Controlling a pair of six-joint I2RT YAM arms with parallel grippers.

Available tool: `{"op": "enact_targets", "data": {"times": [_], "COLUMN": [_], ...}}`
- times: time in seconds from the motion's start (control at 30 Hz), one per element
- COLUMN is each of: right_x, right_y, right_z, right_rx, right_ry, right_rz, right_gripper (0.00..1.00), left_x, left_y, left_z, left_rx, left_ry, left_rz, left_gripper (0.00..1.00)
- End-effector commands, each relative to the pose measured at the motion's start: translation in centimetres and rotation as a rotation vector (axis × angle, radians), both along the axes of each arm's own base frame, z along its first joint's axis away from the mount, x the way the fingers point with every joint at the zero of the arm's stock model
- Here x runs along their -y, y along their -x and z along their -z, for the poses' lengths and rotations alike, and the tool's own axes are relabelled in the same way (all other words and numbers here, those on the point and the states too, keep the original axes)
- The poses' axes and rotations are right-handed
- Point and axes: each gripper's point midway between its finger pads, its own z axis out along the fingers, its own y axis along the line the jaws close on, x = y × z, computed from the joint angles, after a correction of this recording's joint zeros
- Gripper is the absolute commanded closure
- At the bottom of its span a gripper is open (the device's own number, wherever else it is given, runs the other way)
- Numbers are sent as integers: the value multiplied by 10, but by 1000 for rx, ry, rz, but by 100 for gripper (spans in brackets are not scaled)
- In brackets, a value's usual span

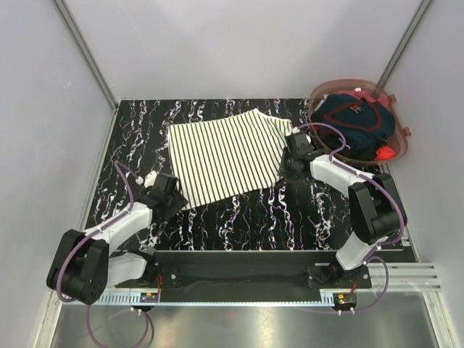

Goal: Fold and stack the tank tops

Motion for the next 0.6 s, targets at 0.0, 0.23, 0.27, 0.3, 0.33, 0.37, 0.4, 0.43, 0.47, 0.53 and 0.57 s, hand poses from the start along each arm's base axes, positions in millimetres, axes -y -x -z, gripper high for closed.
{"op": "enact_targets", "data": {"times": [0.0, 0.23, 0.27, 0.3, 0.33, 0.37, 0.4, 0.43, 0.47, 0.53, 0.57], "right_x": [7, 29, 29, 29, 30, 31, 31, 32, 32, 32, 34], "right_y": [-10, -12, -12, -12, -11, -11, -10, -11, -10, -14, -13], "right_z": [0, -2, -3, -3, -2, -2, -1, -1, 3, 1, 4], "right_rx": [33, 55, 60, 61, 60, 58, 55, 56, 45, 46, 35], "right_ry": [33, 117, 114, 115, 117, 122, 125, 127, 133, 137, 145], "right_rz": [50, 145, 148, 147, 148, 150, 151, 154, 159, 169, 173], "right_gripper": [64, 60, 60, 60, 60, 60, 60, 60, 59, 60, 60], "left_x": [10, 21, 19, 13, 8, 3, -5, -13, -20, -38, -44], "left_y": [1, 3, 5, 4, 4, 5, 5, 3, 4, 2, 3], "left_z": [-2, 6, 5, 4, 2, -4, -6, -9, -14, -16, -18], "left_rx": [21, 24, 26, 36, 40, 46, 53, 61, 77, 89, 107], "left_ry": [47, 82, 81, 57, 41, 28, 9, 4, 4, 19, 27], "left_rz": [-4, 26, 17, -4, -21, -36, -59, -89, -107, -173, -191], "left_gripper": [53, 100, 100, 100, 100, 100, 100, 100, 100, 100, 100]}}
